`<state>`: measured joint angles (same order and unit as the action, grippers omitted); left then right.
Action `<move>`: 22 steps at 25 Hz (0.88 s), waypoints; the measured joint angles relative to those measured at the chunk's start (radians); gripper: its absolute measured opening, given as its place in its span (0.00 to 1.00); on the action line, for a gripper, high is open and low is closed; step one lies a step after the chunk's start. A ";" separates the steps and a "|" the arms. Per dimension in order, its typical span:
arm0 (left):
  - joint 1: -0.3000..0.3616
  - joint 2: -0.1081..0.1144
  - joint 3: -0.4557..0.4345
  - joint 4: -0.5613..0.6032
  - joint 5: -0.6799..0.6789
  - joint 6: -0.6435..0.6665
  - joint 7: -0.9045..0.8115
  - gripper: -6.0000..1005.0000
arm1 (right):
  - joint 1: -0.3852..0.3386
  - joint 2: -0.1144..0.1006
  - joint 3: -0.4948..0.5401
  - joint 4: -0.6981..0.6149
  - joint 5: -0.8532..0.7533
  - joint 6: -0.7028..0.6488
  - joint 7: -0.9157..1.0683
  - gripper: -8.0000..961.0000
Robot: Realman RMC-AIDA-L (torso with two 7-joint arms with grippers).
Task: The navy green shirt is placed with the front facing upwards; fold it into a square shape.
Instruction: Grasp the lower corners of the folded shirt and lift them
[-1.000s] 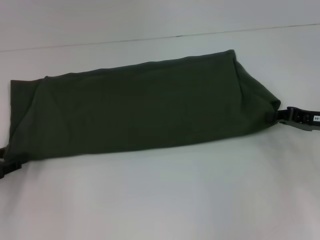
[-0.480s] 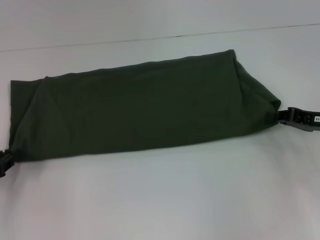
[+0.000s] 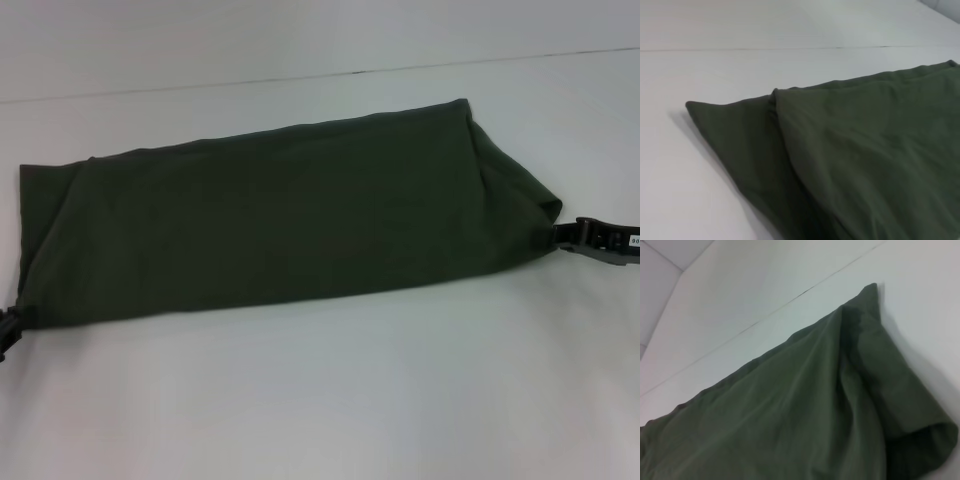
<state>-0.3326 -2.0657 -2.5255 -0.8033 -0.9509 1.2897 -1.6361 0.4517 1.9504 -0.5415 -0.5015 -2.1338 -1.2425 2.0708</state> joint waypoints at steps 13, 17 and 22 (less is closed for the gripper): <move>0.050 0.031 -0.005 -0.013 -0.003 0.122 0.015 0.04 | -0.041 -0.001 0.000 0.000 -0.004 -0.097 -0.051 0.02; 0.070 0.032 -0.005 -0.029 -0.001 0.154 0.020 0.04 | -0.073 -0.007 0.001 -0.002 -0.002 -0.131 -0.062 0.02; 0.099 0.034 -0.009 -0.057 0.002 0.206 0.029 0.04 | -0.117 -0.011 0.040 -0.016 0.001 -0.184 -0.096 0.02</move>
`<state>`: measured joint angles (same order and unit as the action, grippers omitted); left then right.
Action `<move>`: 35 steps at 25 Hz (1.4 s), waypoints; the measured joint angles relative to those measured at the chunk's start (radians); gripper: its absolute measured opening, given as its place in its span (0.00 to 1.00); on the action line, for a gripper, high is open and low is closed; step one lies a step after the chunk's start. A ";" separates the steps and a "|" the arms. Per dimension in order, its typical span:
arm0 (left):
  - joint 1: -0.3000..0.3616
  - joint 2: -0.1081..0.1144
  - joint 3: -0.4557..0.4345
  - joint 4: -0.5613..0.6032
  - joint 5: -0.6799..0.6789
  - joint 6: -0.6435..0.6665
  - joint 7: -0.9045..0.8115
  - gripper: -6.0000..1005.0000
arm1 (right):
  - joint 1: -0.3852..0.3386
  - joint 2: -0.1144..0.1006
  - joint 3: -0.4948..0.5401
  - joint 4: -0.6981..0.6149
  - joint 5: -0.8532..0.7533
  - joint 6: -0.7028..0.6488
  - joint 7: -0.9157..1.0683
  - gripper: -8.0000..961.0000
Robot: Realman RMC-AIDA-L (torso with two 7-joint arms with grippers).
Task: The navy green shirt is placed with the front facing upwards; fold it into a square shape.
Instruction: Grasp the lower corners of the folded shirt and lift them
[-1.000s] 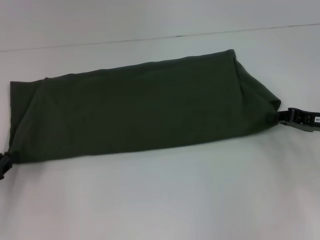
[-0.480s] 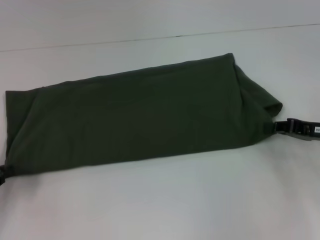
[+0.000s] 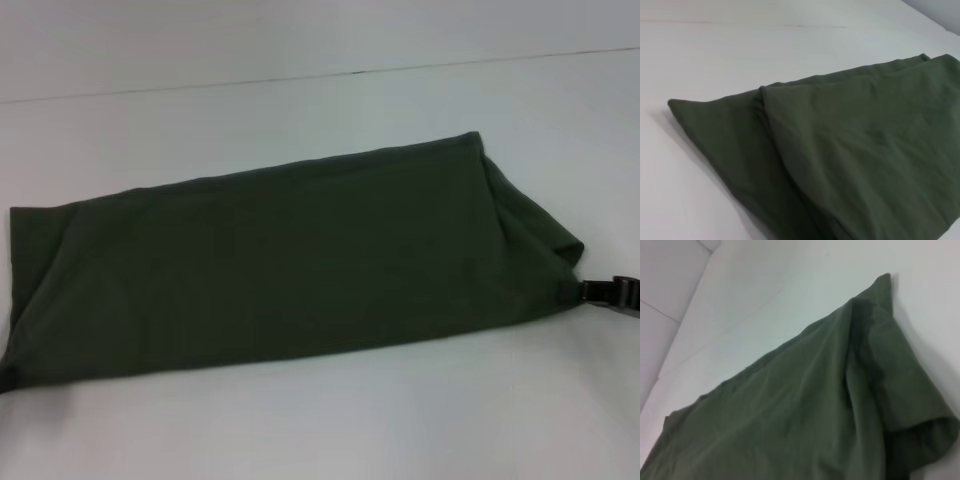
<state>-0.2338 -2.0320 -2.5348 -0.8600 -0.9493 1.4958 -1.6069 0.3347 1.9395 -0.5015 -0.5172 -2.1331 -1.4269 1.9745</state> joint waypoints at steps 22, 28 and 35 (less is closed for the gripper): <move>0.037 0.000 -0.137 -0.064 0.149 0.235 0.016 0.04 | -0.074 -0.035 0.019 -0.001 -0.086 -0.141 -0.046 0.02; 0.030 0.001 -0.133 -0.058 0.151 0.230 0.016 0.05 | -0.062 -0.035 0.020 -0.001 -0.086 -0.136 -0.044 0.02; 0.025 0.000 -0.146 -0.057 0.149 0.218 0.005 0.05 | -0.058 -0.037 0.029 -0.001 -0.087 -0.125 -0.037 0.03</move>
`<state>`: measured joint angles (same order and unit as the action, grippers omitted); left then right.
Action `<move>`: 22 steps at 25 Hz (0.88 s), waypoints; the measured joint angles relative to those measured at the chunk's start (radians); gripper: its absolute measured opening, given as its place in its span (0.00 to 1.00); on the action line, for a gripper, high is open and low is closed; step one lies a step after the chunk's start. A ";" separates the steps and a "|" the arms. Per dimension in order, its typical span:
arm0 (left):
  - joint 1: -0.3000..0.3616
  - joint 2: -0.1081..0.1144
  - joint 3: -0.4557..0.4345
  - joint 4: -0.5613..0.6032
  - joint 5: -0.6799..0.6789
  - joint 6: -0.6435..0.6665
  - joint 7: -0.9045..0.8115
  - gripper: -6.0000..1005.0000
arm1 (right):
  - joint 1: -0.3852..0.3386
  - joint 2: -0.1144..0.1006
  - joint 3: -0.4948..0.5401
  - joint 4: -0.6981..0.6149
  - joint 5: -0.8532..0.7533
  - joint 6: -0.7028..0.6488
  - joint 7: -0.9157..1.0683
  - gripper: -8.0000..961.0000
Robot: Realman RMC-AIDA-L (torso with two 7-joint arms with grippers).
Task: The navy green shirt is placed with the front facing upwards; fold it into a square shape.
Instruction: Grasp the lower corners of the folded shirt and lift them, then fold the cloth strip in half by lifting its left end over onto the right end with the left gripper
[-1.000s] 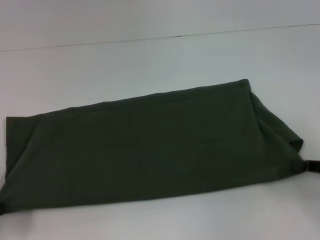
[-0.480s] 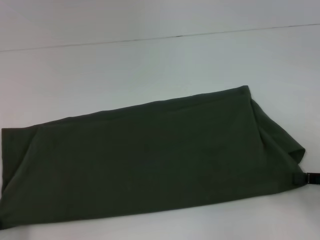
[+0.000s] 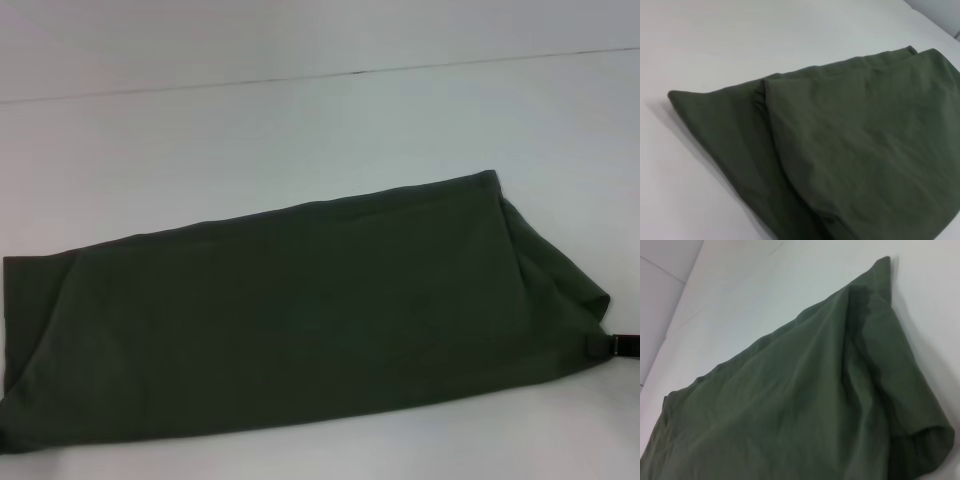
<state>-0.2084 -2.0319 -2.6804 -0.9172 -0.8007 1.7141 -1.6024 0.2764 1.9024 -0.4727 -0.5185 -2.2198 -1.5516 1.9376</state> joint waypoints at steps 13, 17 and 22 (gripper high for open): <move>-0.008 0.003 -0.005 0.004 0.003 0.019 -0.014 0.26 | 0.001 -0.012 0.072 -0.013 0.007 -0.053 -0.033 0.37; -0.005 0.003 -0.023 0.001 0.003 0.019 -0.014 0.41 | -0.001 -0.013 0.114 -0.037 0.008 -0.064 -0.033 0.51; -0.016 0.004 -0.116 -0.010 -0.011 0.009 -0.001 0.59 | 0.009 -0.012 0.198 -0.062 0.011 -0.101 -0.033 0.62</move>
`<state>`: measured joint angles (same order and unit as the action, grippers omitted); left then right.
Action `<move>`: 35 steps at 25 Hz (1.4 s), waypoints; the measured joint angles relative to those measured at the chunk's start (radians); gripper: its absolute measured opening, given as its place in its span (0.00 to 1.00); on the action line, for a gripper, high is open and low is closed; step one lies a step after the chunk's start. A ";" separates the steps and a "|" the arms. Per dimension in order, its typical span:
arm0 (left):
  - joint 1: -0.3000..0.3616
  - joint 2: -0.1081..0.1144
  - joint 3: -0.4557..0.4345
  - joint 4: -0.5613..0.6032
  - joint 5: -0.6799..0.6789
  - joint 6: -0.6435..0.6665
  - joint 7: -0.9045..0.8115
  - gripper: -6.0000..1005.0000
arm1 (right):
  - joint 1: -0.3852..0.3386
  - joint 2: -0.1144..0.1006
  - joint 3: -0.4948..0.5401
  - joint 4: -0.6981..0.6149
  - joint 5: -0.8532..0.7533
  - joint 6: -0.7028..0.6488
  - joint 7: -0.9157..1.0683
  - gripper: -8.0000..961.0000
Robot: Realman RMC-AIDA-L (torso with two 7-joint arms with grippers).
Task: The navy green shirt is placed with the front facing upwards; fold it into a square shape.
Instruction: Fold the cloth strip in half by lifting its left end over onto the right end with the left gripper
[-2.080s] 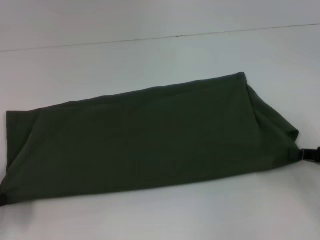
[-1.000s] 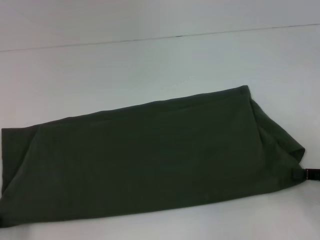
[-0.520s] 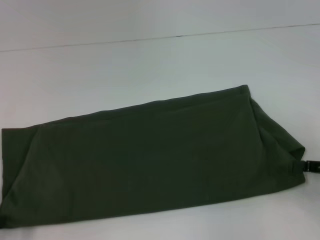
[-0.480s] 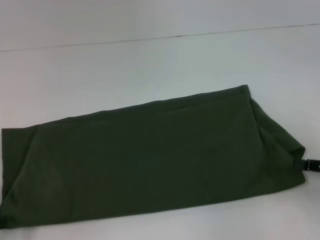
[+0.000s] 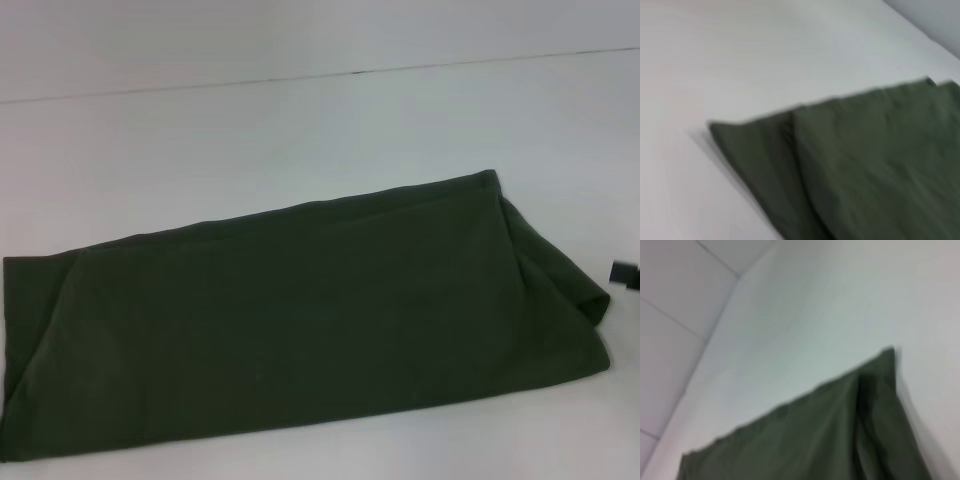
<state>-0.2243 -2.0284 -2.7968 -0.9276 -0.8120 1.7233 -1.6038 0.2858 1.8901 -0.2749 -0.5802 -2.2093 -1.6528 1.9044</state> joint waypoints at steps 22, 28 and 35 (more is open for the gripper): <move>-0.238 0.041 0.099 0.093 0.039 -0.201 -0.244 0.88 | 0.221 0.026 -0.022 0.000 0.068 0.017 -0.057 0.90; -0.285 0.055 0.136 0.115 0.096 -0.240 -0.362 0.88 | 0.229 0.025 -0.028 0.000 0.068 0.021 -0.062 0.90; -0.299 0.055 0.162 0.121 0.153 -0.286 -0.432 0.88 | 0.230 0.024 -0.034 0.000 0.068 0.035 -0.067 0.90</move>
<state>-0.5234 -1.9729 -2.6343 -0.8069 -0.6588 1.4372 -2.0357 0.5158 1.9144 -0.3092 -0.5800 -2.1415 -1.6183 1.8370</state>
